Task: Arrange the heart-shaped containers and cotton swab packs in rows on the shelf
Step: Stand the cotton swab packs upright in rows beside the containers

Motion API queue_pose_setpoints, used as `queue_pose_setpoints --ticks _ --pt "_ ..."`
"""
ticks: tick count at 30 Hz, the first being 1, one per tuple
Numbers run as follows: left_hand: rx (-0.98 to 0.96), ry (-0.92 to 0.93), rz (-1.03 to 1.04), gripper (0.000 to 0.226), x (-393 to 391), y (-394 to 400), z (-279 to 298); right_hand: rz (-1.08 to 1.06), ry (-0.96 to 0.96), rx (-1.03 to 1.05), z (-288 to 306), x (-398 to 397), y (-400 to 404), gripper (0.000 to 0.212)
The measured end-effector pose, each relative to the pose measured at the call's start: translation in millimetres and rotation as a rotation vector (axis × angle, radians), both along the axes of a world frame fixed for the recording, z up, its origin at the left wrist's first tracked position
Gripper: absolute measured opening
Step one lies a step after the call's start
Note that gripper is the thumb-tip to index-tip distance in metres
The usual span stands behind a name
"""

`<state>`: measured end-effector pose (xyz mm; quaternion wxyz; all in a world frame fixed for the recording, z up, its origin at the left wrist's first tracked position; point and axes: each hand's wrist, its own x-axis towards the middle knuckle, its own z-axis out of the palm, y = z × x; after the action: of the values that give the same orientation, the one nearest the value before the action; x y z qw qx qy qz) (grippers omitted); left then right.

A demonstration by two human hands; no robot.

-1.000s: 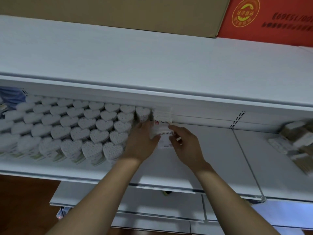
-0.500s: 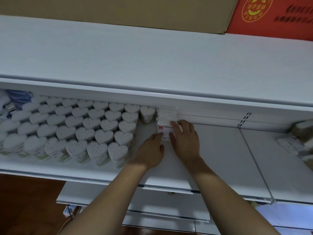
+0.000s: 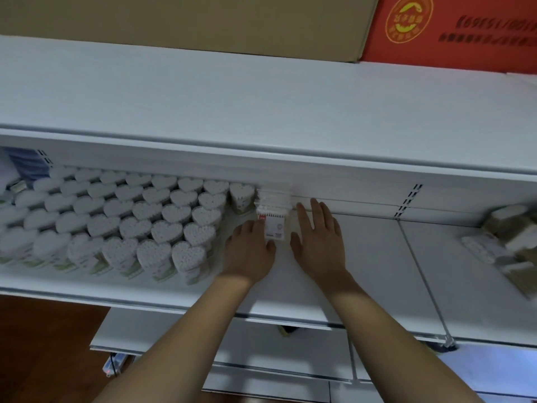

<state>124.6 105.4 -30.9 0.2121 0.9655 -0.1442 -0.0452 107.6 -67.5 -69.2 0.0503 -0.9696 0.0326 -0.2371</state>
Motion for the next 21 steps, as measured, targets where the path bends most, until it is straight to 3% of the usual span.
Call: queue_pose_setpoints --ticks 7,17,21 --pt "0.06 -0.129 0.184 0.059 -40.9 -55.6 11.9 0.073 -0.024 0.028 14.5 -41.4 -59.0 0.061" --pt "-0.06 -0.2 -0.2 0.058 -119.3 -182.0 27.5 -0.242 -0.029 -0.041 30.2 -166.8 -171.5 0.056" --pt "-0.099 -0.166 -0.296 0.056 -151.8 -224.5 28.0 -0.395 0.114 -0.089 39.8 -225.7 -216.1 0.057"
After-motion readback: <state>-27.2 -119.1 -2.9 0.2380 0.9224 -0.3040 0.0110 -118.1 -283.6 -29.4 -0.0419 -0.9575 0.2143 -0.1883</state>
